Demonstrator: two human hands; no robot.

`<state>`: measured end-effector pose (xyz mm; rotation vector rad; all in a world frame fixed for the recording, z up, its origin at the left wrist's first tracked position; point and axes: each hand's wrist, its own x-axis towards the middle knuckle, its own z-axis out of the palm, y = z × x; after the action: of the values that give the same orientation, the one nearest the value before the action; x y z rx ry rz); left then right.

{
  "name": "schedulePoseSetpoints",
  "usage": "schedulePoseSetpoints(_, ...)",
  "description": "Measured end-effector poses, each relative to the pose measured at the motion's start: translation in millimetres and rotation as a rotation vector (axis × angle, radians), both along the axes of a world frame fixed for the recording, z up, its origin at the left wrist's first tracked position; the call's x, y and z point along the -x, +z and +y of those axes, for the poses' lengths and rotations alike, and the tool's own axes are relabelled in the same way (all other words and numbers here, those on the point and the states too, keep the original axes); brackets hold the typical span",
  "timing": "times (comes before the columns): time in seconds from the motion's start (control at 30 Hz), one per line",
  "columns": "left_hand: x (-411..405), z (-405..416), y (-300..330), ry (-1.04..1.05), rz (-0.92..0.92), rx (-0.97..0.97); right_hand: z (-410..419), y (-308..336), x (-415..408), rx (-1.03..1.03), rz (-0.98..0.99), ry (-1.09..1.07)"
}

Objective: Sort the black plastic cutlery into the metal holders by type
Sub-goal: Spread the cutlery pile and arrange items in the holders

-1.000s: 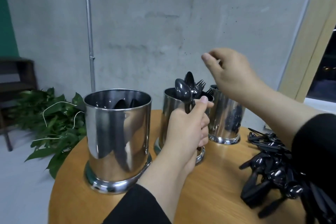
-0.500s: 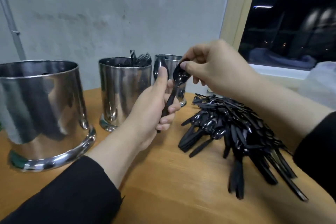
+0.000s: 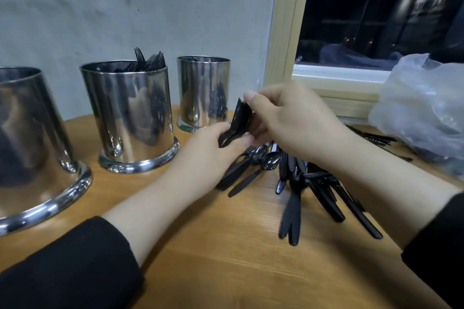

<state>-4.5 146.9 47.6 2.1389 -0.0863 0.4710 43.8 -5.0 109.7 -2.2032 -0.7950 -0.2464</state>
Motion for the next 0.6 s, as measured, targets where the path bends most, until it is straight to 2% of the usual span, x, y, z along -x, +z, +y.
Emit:
schedulePoseSetpoints(0.1, -2.0, -0.3, -2.0, 0.050, 0.009, -0.182, -3.3, -7.9, 7.2, 0.019, 0.018, 0.007)
schedulePoseSetpoints(0.17, -1.3, -4.6, -3.1, 0.050, -0.003, -0.228, -4.8, -11.1, 5.8, 0.046, -0.030, -0.004)
schedulePoseSetpoints(0.23, -0.9, -8.0, -3.7, -0.008, -0.024, -0.173, -8.9, -11.2, -0.2, 0.047, -0.081, -0.026)
schedulePoseSetpoints(0.37, -1.5, -6.2, -5.2, -0.146, 0.039, 0.145, -21.5, -12.7, -12.3, -0.059, -0.074, -0.030)
schedulePoseSetpoints(0.43, -5.7, -4.4, -9.9, -0.089, 0.011, 0.170, -26.7, -17.2, -21.8, -0.170, 0.004, -0.021)
schedulePoseSetpoints(0.47, -8.7, -3.6, -10.6, -0.047, -0.026, 0.162, -29.9, -23.0, -29.4, -0.157, -0.011, -0.053)
schedulePoseSetpoints(0.6, -24.7, 0.1, 0.0, 0.068, -0.144, 0.169, -46.8, -55.2, -55.6, 0.366, -0.212, -0.128)
